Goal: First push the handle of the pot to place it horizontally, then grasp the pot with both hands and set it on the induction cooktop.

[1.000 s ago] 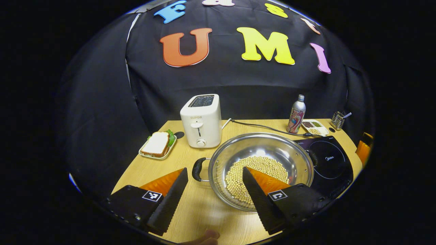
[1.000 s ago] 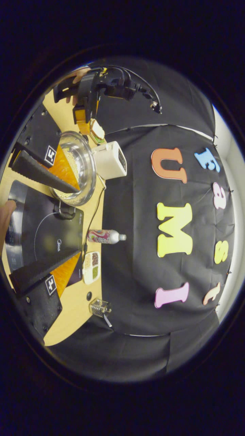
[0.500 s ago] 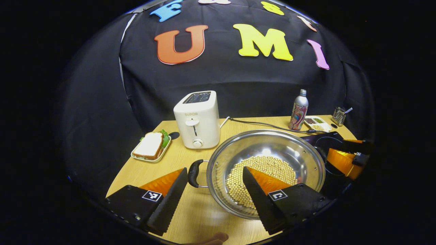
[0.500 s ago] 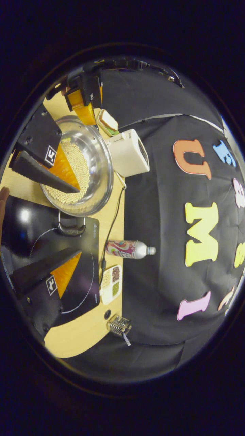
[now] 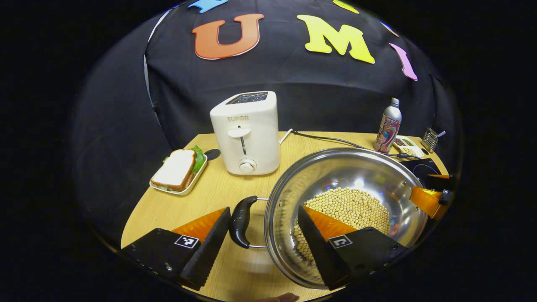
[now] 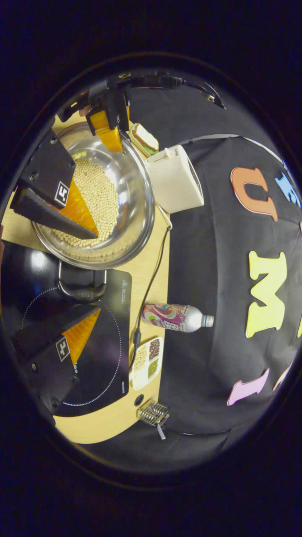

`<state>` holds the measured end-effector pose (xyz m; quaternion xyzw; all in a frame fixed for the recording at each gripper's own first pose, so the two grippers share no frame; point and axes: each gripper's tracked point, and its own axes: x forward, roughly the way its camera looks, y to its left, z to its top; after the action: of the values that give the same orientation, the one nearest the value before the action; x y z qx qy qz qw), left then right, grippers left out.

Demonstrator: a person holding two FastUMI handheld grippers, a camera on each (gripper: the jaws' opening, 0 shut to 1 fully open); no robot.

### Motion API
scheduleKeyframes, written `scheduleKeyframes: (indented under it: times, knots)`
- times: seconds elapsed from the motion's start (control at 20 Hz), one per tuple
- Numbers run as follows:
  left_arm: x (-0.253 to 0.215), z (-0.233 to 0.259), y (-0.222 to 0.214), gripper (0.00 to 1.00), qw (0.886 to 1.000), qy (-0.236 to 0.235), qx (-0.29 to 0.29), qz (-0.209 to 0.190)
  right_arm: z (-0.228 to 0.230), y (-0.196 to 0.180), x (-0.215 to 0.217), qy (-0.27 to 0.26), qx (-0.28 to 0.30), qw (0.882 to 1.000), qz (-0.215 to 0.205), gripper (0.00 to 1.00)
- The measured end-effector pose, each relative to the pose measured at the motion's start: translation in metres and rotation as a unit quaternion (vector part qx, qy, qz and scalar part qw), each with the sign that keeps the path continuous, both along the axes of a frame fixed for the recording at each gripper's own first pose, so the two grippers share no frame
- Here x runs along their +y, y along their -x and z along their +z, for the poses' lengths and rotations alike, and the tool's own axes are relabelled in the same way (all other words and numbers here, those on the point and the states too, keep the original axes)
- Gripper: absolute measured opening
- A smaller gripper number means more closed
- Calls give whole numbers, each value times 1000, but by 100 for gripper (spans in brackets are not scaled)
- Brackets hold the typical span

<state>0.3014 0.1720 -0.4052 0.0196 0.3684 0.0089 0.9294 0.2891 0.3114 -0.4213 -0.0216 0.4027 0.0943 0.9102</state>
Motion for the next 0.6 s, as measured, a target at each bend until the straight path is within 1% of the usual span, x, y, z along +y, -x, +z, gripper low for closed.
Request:
scheduleKeyframes:
  times: [0.05,0.1,0.15,0.2,0.3,0.35,0.4,0.45,0.5,0.55,0.6]
  knots:
    - [5,-6,2,93,1000,-9,8,2,-3,9,0,-3,19,1000,-3,96]
    - [8,-12,3,86,1000,-9,15,4,3,-1,-2,-5,-3,1000,-10,89]
    - [9,-18,4,82,1000,-4,26,8,-3,-2,-5,4,9,1000,-5,83]
    - [7,-15,4,78,1000,2,24,9,-2,-8,-7,8,-6,1000,-7,76]
    - [6,-19,3,74,999,11,32,10,-9,-7,-6,11,8,1000,1,67]
    - [6,-16,4,73,999,14,33,10,-8,-11,-7,13,5,1000,4,69]
    - [5,-16,5,82,999,13,36,9,-8,-12,-7,14,2,1000,6,68]
    - [6,-16,6,71,999,10,37,8,-7,-11,-6,17,3,1000,10,65]
    - [6,-15,6,71,999,5,40,7,-7,-11,-6,21,3,1000,14,65]
    - [6,-16,6,71,999,1,40,6,-7,-12,-6,20,0,1000,14,61]
    - [5,-15,8,71,999,0,43,7,-7,-12,-5,19,-1,1000,16,61]
